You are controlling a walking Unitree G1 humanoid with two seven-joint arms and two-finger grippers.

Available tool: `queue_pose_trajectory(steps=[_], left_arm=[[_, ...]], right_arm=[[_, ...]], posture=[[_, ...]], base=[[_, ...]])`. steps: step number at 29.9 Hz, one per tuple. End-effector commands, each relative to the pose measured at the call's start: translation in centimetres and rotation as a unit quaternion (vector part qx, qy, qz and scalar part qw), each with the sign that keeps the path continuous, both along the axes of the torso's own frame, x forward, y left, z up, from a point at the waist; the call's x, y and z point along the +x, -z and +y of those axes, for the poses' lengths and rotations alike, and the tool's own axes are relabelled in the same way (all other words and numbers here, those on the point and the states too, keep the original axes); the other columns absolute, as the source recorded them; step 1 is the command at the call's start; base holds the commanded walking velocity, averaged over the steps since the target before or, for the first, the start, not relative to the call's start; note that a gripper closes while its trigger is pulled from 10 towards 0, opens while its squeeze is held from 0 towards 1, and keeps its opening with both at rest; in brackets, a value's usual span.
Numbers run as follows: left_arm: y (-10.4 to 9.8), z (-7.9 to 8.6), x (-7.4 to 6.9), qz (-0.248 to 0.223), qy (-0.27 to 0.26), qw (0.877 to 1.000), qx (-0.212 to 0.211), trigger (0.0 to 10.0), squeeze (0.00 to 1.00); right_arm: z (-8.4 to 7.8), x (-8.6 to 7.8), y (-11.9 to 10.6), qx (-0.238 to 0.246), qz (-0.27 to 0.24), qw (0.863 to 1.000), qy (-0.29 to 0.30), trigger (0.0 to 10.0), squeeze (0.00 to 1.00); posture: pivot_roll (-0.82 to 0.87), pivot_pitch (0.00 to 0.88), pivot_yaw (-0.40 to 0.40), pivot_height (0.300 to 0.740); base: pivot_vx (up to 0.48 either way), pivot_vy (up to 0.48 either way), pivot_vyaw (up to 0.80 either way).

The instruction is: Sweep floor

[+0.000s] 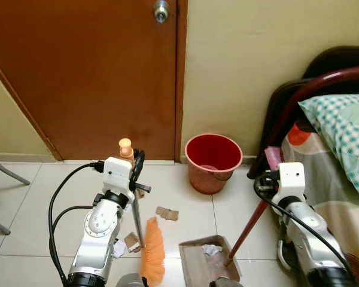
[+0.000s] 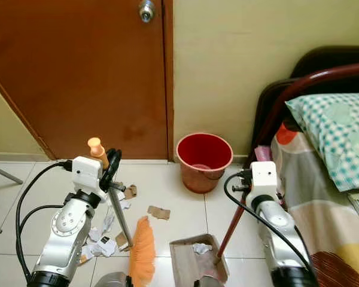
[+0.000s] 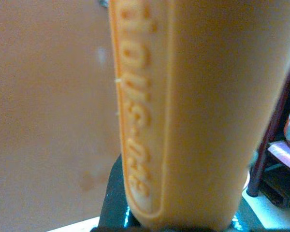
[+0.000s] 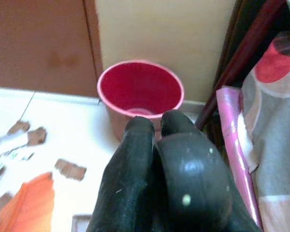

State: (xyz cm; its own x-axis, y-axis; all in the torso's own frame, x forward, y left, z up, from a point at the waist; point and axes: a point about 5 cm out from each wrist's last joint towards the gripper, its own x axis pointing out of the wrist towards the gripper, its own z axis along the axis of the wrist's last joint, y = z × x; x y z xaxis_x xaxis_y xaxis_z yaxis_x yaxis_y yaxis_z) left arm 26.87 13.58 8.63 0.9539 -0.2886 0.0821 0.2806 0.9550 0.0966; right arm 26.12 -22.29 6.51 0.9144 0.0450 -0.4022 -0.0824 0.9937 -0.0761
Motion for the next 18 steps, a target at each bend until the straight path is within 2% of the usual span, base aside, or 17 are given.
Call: queue_pose_trajectory(steps=[1,7,12,15,18], left_arm=[[-0.3,0.0,0.0,-0.012,0.005,1.0,0.007,10.0,0.0],[-0.3,0.0,0.0,-0.01,0.006,1.0,0.006,10.0,0.0],[-0.2,0.0,0.0,-0.009,0.008,1.0,0.006,10.0,0.0],[-0.1,0.1,0.0,-0.005,0.003,1.0,0.007,10.0,0.0],[0.1,0.7,0.1,0.006,-0.02,1.0,0.009,10.0,0.0]], right_arm=[[-0.8,-1.0,0.5,-0.02,0.052,0.998,-0.009,10.0,0.0],[-1.8,-3.1,0.1,-0.02,0.108,0.992,-0.054,10.0,0.0],[-2.6,-3.4,-0.6,-0.028,0.119,0.99,-0.067,10.0,0.0],[-2.9,-3.0,-0.9,-0.02,0.108,0.993,-0.053,10.0,0.0],[-2.0,-1.3,-1.9,0.017,0.043,0.999,-0.008,10.0,0.0]], posture=[[-0.01,0.0,-0.013,0.74],[-0.03,0.0,-0.01,0.74],[-0.03,0.0,-0.007,0.74],[-0.03,0.0,-0.004,0.74],[-0.03,0.0,-0.002,0.74]], base=[[0.0,0.0,0.0],[0.0,0.0,0.0],[0.0,0.0,0.0],[0.0,0.0,0.0],[0.0,0.0,0.0]])
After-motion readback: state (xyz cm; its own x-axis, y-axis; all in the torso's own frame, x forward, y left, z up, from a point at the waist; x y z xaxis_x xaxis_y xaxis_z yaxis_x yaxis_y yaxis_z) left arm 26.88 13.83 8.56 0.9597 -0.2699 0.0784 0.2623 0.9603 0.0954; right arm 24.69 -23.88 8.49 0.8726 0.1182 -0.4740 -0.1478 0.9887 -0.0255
